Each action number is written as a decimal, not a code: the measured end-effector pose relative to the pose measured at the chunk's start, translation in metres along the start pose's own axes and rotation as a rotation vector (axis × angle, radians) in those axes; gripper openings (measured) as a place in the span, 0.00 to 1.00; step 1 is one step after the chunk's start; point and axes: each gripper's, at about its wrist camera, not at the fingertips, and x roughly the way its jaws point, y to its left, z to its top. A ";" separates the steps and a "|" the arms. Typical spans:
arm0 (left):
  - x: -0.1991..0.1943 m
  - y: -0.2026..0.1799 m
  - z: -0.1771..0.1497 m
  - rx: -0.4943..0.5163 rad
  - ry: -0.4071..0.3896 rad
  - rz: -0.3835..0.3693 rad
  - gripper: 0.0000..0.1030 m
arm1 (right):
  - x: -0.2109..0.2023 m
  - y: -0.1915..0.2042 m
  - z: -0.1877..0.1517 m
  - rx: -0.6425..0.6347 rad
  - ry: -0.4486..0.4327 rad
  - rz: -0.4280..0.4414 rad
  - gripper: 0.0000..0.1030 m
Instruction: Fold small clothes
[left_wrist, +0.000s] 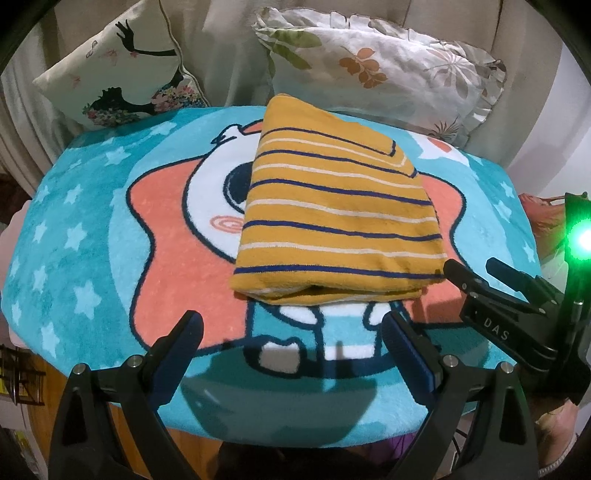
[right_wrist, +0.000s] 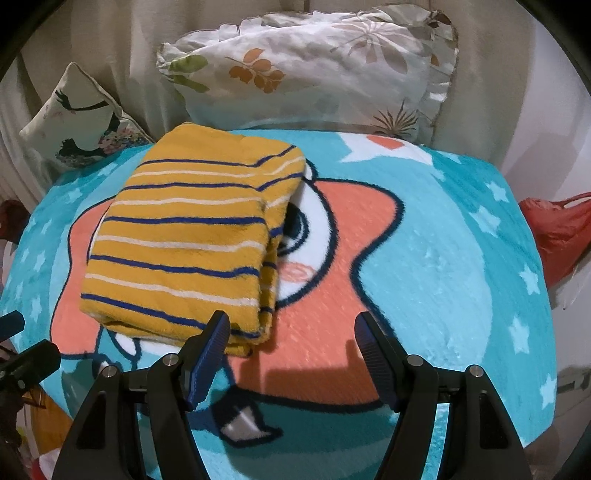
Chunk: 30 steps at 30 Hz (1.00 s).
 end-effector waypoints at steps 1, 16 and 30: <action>0.000 0.000 0.000 0.000 0.002 0.000 0.94 | 0.000 -0.001 0.000 -0.001 0.001 0.001 0.73; 0.003 -0.018 -0.001 0.051 0.020 -0.025 0.94 | -0.005 -0.019 -0.014 0.062 0.001 -0.018 0.73; 0.004 -0.017 -0.005 0.038 0.033 -0.038 0.94 | -0.008 -0.019 -0.017 0.057 0.003 -0.021 0.74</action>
